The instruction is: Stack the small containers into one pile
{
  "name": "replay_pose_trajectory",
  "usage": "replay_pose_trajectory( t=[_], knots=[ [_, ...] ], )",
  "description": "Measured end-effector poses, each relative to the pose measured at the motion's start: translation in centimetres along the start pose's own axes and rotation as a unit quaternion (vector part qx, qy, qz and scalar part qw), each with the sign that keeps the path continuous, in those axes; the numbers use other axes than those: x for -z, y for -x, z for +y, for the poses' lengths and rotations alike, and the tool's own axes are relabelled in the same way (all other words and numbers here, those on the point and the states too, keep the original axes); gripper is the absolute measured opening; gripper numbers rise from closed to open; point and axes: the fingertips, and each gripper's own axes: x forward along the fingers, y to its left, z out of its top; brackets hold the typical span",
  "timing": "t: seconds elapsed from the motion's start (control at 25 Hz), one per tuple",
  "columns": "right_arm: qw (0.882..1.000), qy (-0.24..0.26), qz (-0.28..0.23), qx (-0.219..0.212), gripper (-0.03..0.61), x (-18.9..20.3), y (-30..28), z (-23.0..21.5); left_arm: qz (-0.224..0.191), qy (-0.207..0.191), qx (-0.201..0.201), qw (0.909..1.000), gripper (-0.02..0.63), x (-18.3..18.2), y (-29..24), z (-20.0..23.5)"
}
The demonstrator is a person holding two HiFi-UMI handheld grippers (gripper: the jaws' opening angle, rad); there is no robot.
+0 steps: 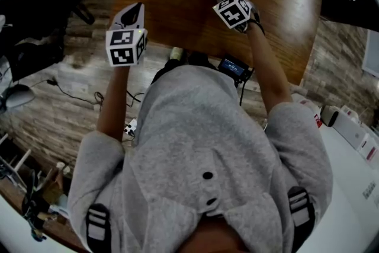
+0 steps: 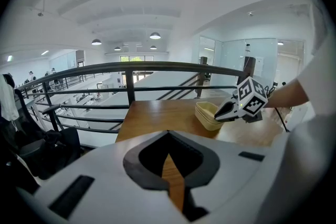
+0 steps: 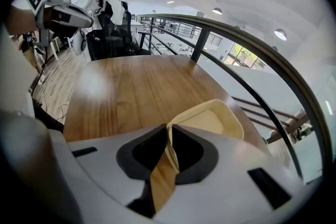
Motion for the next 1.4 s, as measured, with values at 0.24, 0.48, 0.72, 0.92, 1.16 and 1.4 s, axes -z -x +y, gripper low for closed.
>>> replay_pose_trajectory(
  t=[0.24, 0.48, 0.72, 0.92, 1.16, 1.4],
  knots=[
    [1.0, -0.026, -0.015, -0.007, 0.123, -0.1, 0.4, 0.2, 0.002, -0.003, 0.009, 1.0, 0.012, 0.3, -0.2, -0.6],
    [0.998, -0.05, -0.046, 0.016, 0.12, -0.9, 2.3, 0.0, -0.008, -0.005, 0.015, 0.9998, 0.012, -0.3, 0.4, -0.7],
    [0.986, -0.115, -0.101, 0.061, 0.089, -1.8, 6.6, -0.8, -0.031, -0.009, 0.03, 0.999, 0.012, -2.1, 1.2, -1.6],
    [0.949, -0.221, -0.207, 0.088, 0.031, -3.6, 12.9, -0.9, -0.069, -0.018, 0.049, 0.9962, 0.012, -4.7, 2.0, -3.0],
    [0.904, -0.28, -0.302, 0.114, 0.015, -4.4, 21.3, 1.0, -0.112, -0.007, 0.098, 0.9889, 0.012, -7.2, 4.3, -6.5],
    [0.875, -0.303, -0.341, 0.16, 0.015, -4.3, 27.2, 3.5, -0.147, -0.005, 0.147, 0.9782, 0.012, -9.2, 7.2, -8.6]
  ],
)
